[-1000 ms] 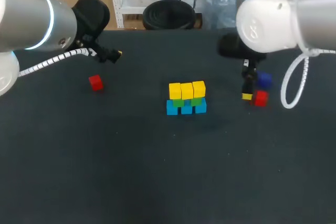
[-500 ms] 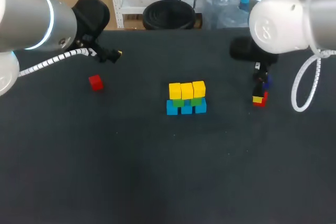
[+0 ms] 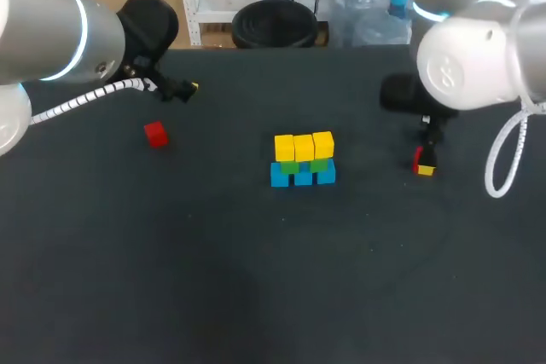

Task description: Place the blue cubes, place green cubes on the blue cubes, place the yellow cubes on the green cubes, then place the red cubes on the yellow cubes, and place purple cube on the red cubes.

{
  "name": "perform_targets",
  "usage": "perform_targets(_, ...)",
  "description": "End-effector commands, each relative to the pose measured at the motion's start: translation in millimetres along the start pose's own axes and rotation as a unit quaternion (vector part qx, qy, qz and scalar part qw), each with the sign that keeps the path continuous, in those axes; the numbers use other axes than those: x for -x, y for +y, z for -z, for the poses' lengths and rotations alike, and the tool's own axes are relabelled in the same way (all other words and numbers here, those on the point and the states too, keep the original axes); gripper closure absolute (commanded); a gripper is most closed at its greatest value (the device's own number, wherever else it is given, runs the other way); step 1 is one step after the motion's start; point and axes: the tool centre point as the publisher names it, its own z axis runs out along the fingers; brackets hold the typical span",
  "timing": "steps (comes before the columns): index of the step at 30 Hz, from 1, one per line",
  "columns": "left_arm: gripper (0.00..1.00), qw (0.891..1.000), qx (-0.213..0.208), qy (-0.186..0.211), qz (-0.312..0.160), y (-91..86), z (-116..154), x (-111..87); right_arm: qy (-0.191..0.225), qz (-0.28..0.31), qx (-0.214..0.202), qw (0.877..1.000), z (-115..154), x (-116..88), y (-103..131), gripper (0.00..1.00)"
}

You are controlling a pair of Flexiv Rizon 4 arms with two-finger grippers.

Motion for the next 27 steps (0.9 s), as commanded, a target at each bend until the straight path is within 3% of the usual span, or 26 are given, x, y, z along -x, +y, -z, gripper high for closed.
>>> perform_targets(1, 0.0, 1.0, -0.002, -0.001, -0.001, 1.0, 0, -0.4, -0.001, 0.001, -0.003, 1.0, -3, 0, 0, 0.35)
perform_targets(3, 0.0, 1.0, -0.002, -0.001, -0.001, 1.0, 0, -0.4, -0.001, 0.002, -0.003, 1.0, -5, 1, -1, 0.37)
perform_targets(11, 0.0, 1.0, -0.002, -0.001, -0.001, 1.0, 0, -0.4, 0.002, 0.005, 0.004, 1.0, -12, 3, -2, 0.59)
perform_targets(12, 0.0, 1.0, -0.002, -0.001, -0.001, 1.0, 0, -0.4, 0.002, 0.005, 0.005, 1.0, -12, 3, -2, 0.69)
perform_targets(14, 0.0, 1.0, -0.002, -0.001, -0.001, 1.0, 0, -0.4, 0.002, 0.005, 0.005, 1.0, -12, 3, -2, 1.0)
perform_targets(21, 0.0, 1.0, -0.002, -0.001, -0.001, 1.0, 0, -0.4, -0.001, 0.007, 0.001, 1.0, -5, 4, -2, 1.0)
perform_targets(27, 0.0, 1.0, -0.002, -0.001, -0.001, 1.0, 0, -0.4, -0.017, 0.021, -0.016, 1.0, 19, 12, 0, 1.0)
